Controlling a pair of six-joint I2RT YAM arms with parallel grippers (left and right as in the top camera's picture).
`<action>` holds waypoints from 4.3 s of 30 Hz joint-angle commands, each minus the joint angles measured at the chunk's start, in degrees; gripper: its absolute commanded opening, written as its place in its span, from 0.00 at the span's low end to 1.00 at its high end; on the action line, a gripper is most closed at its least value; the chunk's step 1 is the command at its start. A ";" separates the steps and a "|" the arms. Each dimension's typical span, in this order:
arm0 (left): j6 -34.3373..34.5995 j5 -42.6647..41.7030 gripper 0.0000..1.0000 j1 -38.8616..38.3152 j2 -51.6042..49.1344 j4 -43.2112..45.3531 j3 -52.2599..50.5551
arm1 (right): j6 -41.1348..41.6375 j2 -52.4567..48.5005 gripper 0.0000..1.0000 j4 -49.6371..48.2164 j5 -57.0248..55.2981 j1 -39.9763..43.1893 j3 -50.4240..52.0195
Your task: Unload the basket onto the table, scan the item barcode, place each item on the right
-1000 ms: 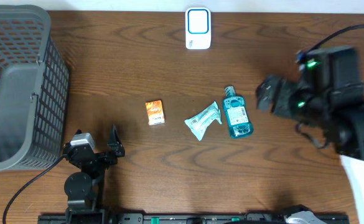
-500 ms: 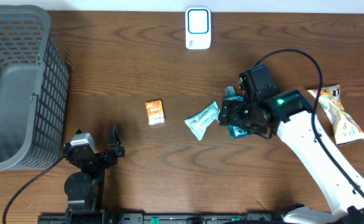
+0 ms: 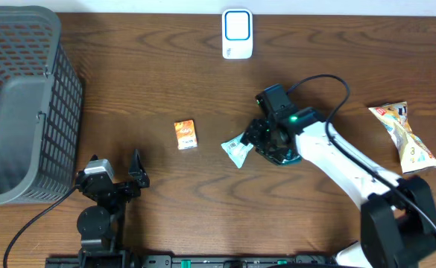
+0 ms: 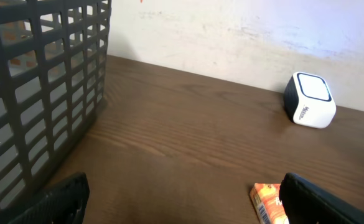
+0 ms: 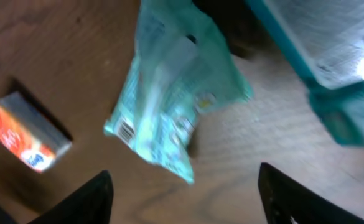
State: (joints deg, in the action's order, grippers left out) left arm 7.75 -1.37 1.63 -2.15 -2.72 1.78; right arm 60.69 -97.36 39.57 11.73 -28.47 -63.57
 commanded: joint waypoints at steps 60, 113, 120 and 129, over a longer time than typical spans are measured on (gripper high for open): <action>0.50 0.31 0.98 0.13 0.04 -1.22 -1.55 | 3.96 -12.46 0.01 -9.44 -15.91 -3.08 0.66; 0.50 0.31 0.98 0.13 0.04 -1.22 -1.55 | -42.86 42.23 0.02 3.08 -7.63 -2.64 0.66; 0.50 0.31 0.98 0.13 0.04 -1.22 -1.55 | -47.17 34.62 0.01 -6.91 -34.47 -3.67 0.66; 0.50 0.31 0.98 0.13 0.04 -1.22 -1.55 | -67.71 16.72 0.01 -46.10 -49.88 -3.69 0.66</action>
State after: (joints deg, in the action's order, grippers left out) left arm 7.75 -1.41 1.63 -2.15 -2.72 1.78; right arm 2.83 -76.82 -0.25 -27.90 -31.86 -62.57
